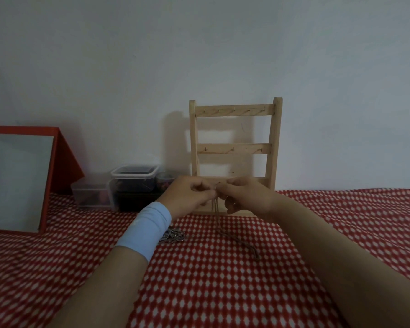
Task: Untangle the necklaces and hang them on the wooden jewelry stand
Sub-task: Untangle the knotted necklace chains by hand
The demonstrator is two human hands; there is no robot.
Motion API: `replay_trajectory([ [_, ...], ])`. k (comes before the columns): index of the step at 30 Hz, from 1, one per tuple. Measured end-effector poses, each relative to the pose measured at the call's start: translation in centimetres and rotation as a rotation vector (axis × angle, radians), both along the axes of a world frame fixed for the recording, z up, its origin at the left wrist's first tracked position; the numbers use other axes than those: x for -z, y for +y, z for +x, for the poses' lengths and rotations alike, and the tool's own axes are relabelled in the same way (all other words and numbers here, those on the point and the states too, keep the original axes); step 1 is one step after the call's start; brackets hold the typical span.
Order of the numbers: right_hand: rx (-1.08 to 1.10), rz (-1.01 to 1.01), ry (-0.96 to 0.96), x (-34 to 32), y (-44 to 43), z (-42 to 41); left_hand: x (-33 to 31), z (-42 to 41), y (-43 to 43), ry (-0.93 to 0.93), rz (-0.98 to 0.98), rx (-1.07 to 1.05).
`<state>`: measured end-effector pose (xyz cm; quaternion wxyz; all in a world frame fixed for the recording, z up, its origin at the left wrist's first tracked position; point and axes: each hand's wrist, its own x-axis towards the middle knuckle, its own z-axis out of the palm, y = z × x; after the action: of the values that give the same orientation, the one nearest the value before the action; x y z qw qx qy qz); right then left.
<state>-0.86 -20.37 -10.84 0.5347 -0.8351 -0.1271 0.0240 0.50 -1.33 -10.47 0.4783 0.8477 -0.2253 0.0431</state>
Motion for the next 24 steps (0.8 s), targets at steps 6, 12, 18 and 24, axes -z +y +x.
replay_trajectory([
  [6, -0.104, -0.203, 0.006, -0.1, 1.1, -0.7, -0.6, -0.6, -0.6, 0.033, 0.005, -0.01],
  [12, 0.114, -0.581, -0.322, -1.0, 0.9, -0.8, -0.1, -0.5, -0.7, 0.12, -0.052, -0.025],
  [18, 0.365, -0.876, -0.418, -1.7, 0.5, -1.2, 0.8, -0.4, -1.2, 0.002, 0.04, -0.037],
  [24, 0.379, -0.725, -0.39, -1.1, 1.2, -1.2, 1.2, -0.2, -1.2, -0.135, 0.129, -0.163],
])
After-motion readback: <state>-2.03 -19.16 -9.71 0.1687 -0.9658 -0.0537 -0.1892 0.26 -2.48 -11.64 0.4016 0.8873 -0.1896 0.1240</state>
